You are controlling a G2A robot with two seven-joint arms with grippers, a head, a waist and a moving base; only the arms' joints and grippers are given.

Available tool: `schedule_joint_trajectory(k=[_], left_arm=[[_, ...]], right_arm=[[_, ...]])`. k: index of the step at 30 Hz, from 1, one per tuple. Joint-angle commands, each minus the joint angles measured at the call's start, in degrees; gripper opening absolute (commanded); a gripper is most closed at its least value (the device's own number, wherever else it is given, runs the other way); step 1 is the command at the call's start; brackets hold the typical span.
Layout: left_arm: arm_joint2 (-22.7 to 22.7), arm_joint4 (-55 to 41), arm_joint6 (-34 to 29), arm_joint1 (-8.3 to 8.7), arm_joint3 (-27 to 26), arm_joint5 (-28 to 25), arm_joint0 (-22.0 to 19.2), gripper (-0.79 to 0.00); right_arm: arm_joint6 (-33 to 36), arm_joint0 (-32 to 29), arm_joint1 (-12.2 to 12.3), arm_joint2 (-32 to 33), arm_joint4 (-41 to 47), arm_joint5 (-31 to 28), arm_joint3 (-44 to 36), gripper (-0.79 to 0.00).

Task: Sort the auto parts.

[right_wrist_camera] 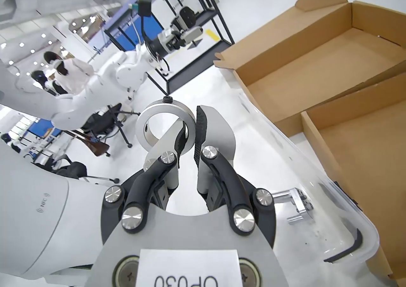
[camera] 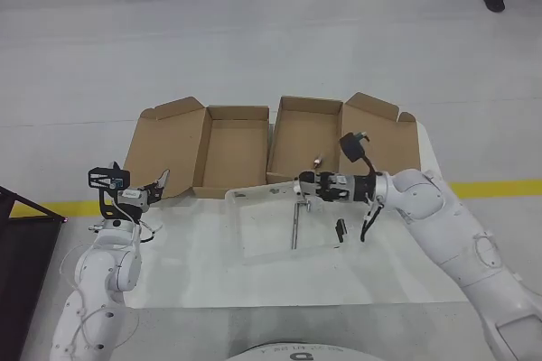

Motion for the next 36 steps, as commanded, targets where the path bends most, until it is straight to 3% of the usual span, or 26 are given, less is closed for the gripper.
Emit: schedule_joint_trajectory(k=[1,5,14,21,31,36], left_arm=[[0.0,0.0,0.0,0.0,0.0,0.0,0.0,0.0],[0.0,0.0,0.0,0.0,0.0,0.0,0.0,0.0],[0.0,0.0,0.0,0.0,0.0,0.0,0.0,0.0],[0.0,0.0,0.0,0.0,0.0,0.0,0.0,0.0],[0.0,0.0,0.0,0.0,0.0,0.0,0.0,0.0],[0.0,0.0,0.0,0.0,0.0,0.0,0.0,0.0]], right_arm=[[0.5,-0.1,0.1,0.3,3.2,-0.5,0.4,-0.785],[2.5,0.0,0.3,0.6,9.8,-0.5,1.3,-0.785],[2.8,0.0,0.4,0.6,10.1,-0.5,1.4,-0.785],[-4.5,-3.1,0.3,2.3,8.0,2.9,-5.2,-0.785],[-25.1,-6.9,-1.3,0.7,-29.9,17.3,-23.1,-0.785],[-30.9,-8.3,-2.0,-1.6,-39.0,21.3,-25.1,-0.785]])
